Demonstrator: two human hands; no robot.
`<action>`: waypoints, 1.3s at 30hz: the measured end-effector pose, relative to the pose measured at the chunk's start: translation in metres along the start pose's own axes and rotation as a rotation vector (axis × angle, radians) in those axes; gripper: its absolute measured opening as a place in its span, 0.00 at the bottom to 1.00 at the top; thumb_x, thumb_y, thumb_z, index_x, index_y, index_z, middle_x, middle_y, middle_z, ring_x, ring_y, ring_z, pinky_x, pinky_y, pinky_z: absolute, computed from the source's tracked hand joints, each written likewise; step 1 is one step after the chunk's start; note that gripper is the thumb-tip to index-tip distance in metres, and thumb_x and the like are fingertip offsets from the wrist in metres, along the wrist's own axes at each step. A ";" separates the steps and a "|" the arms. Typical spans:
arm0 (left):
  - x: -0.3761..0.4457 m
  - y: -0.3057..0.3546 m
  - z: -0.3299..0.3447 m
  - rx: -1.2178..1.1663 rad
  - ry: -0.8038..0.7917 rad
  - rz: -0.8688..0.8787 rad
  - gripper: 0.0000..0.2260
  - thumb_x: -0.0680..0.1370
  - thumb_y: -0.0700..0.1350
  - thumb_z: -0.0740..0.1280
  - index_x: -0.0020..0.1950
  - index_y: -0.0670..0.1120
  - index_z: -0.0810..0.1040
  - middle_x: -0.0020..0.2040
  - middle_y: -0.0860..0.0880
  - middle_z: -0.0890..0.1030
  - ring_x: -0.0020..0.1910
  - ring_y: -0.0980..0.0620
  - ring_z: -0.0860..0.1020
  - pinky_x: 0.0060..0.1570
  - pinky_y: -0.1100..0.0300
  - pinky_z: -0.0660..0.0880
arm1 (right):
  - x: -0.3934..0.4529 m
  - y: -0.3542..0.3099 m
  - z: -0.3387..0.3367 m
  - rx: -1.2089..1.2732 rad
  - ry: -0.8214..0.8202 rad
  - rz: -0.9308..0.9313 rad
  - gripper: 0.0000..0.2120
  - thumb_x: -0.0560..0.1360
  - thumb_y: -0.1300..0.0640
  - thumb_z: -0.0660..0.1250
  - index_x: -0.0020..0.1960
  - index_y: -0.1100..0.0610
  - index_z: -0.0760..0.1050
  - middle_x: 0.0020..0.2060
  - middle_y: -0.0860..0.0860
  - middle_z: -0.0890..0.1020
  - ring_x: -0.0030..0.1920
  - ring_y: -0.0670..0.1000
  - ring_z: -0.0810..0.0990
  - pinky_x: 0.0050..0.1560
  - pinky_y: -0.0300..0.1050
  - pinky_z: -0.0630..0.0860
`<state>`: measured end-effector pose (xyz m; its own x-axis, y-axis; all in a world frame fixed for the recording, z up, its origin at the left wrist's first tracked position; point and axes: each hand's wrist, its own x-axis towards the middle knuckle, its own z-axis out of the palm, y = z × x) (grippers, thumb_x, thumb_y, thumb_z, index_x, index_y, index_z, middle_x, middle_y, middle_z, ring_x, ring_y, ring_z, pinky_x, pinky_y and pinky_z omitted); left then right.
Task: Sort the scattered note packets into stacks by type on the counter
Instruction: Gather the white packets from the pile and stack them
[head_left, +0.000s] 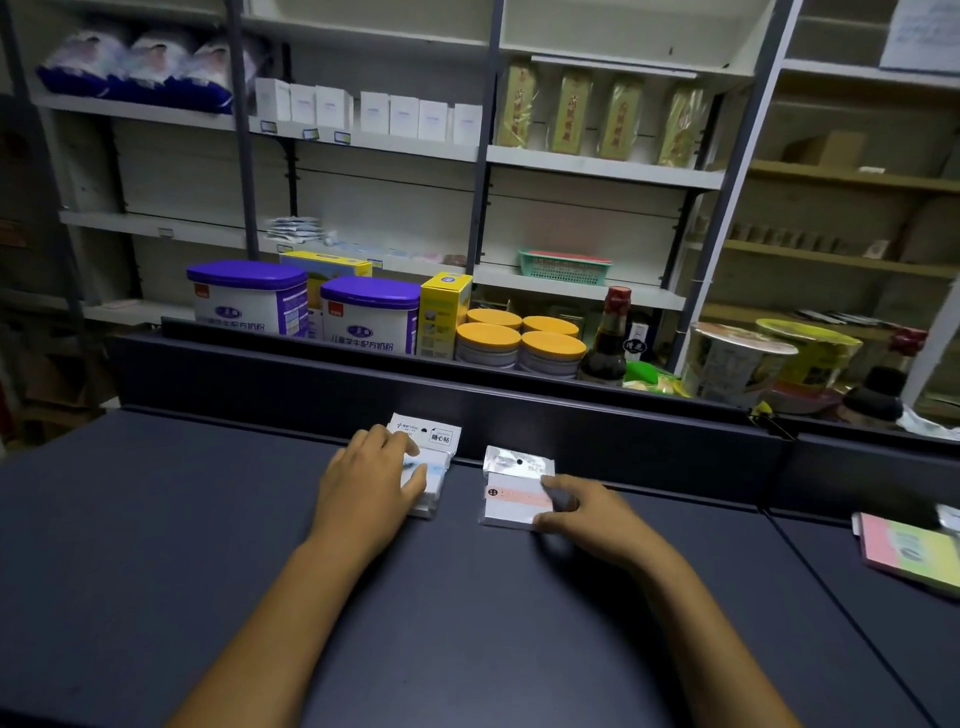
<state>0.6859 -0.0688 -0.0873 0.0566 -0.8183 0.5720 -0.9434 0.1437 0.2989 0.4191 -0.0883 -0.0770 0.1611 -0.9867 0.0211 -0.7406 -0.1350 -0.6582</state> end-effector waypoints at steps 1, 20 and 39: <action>0.000 0.000 0.000 0.002 0.001 0.001 0.11 0.80 0.53 0.61 0.59 0.51 0.76 0.56 0.54 0.75 0.57 0.53 0.73 0.55 0.59 0.70 | 0.000 0.001 0.001 -0.013 0.002 0.000 0.15 0.70 0.50 0.74 0.57 0.46 0.79 0.31 0.26 0.77 0.37 0.30 0.75 0.38 0.25 0.68; -0.006 0.097 -0.014 -0.061 -0.135 0.221 0.11 0.79 0.54 0.63 0.60 0.53 0.75 0.57 0.53 0.75 0.59 0.52 0.73 0.51 0.57 0.72 | -0.083 0.050 -0.083 -0.411 0.122 -0.027 0.19 0.78 0.46 0.65 0.68 0.46 0.69 0.58 0.45 0.74 0.57 0.47 0.75 0.56 0.43 0.74; -0.104 0.401 -0.016 -0.188 -0.254 0.496 0.13 0.80 0.58 0.61 0.61 0.55 0.73 0.58 0.54 0.75 0.57 0.53 0.73 0.51 0.58 0.74 | -0.317 0.208 -0.262 -0.518 0.294 0.231 0.23 0.78 0.41 0.64 0.69 0.50 0.69 0.64 0.50 0.75 0.64 0.52 0.73 0.58 0.48 0.72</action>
<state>0.3068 0.0828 -0.0143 -0.4787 -0.7326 0.4839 -0.7619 0.6204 0.1857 0.0432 0.1725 -0.0240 -0.1717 -0.9693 0.1761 -0.9660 0.1306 -0.2231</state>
